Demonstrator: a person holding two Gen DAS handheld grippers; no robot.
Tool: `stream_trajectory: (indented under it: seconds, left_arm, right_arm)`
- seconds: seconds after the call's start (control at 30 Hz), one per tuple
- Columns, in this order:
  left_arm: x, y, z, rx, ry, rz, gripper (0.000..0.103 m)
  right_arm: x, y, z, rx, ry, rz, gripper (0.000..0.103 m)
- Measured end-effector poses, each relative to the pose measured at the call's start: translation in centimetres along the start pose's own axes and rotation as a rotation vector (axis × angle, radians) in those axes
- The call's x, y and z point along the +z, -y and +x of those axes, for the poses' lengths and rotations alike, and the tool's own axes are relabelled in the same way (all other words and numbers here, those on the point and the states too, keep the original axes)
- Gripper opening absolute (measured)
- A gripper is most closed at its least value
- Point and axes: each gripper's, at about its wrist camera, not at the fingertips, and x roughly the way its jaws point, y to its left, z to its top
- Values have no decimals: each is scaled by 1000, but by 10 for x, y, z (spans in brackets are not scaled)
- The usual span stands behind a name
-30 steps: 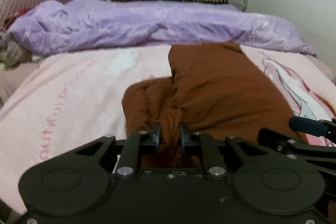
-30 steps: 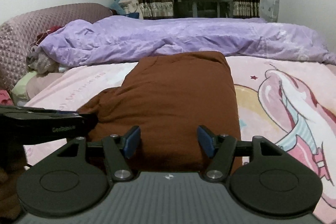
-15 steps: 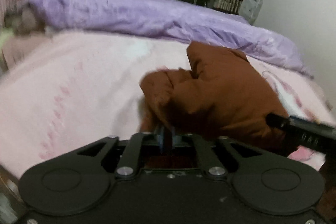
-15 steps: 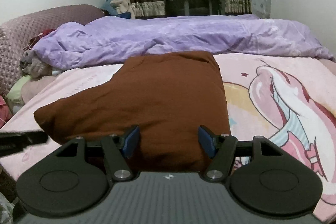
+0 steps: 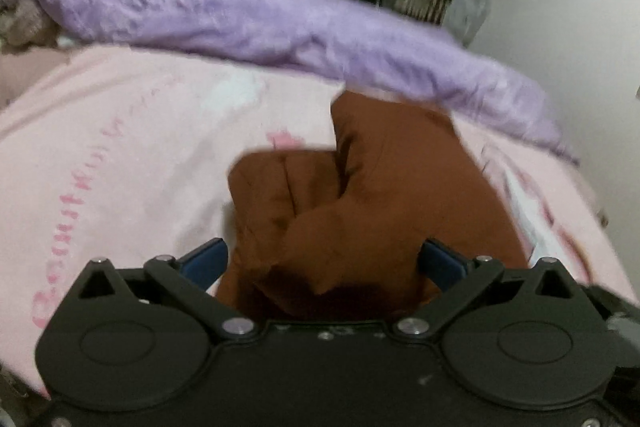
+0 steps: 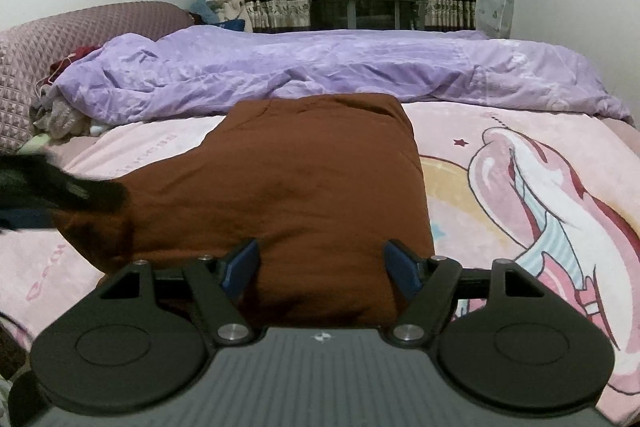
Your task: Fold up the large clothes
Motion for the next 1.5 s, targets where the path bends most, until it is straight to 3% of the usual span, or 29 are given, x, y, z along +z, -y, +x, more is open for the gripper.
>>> stream_trajectory:
  seconds: [0.03,0.07,0.1,0.17,0.3,0.37,0.43,0.57,0.6,0.7,0.8,0.87,1.0,1.13,1.3,1.4,1.5]
  left_arm:
    - [-2,0,12,-8,-14,5,102]
    - [-5,-1,19,-9,-8,4,77]
    - [-9,0,24,-34,-5,5,60]
    - [-14,1,22,-40,27,-18,37]
    - [-24,5,-15,-45,74,-73,29]
    - [-31,11,-40,-41,101,-65,28]
    - [-37,14,-44,9,93,-36,29]
    - [-46,-2,17,75,-30,-21,40]
    - [-49,-4,29,82,-27,-9,42]
    - [-44,7,27,109,18,51,53]
    - [-35,13,0,160,56,72,77]
    - [-23,15,-25,199,123,53,82]
    - [12,28,-51,198,277,54,89]
    - [58,43,-9,192,332,95,91]
    - [93,43,87,154,244,106,91]
    - [76,38,148,220,162,182,91]
    - [53,29,193,238,58,169,93]
  right_arm:
    - [0,0,1,-1,-5,-2,86]
    - [0,0,1,-2,-9,-5,86]
    - [0,0,2,-5,-13,-9,86]
    - [0,-1,1,-13,-17,-15,86]
    - [3,3,-7,-7,-11,-7,84]
    - [4,6,-13,-13,4,-2,84]
    - [5,8,-16,-19,12,8,84]
    - [1,11,-4,-22,-33,5,84]
    - [-2,12,2,-14,-48,10,84]
    - [-8,18,13,-14,-76,52,91]
    - [4,27,0,14,-66,84,84]
    - [18,29,-14,21,-12,84,73]
    - [53,31,-18,4,138,103,72]
    - [88,33,21,9,183,139,70]
    - [99,26,105,-40,96,77,69]
    - [78,33,160,-18,-82,114,69]
    - [65,34,181,-35,-134,135,70]
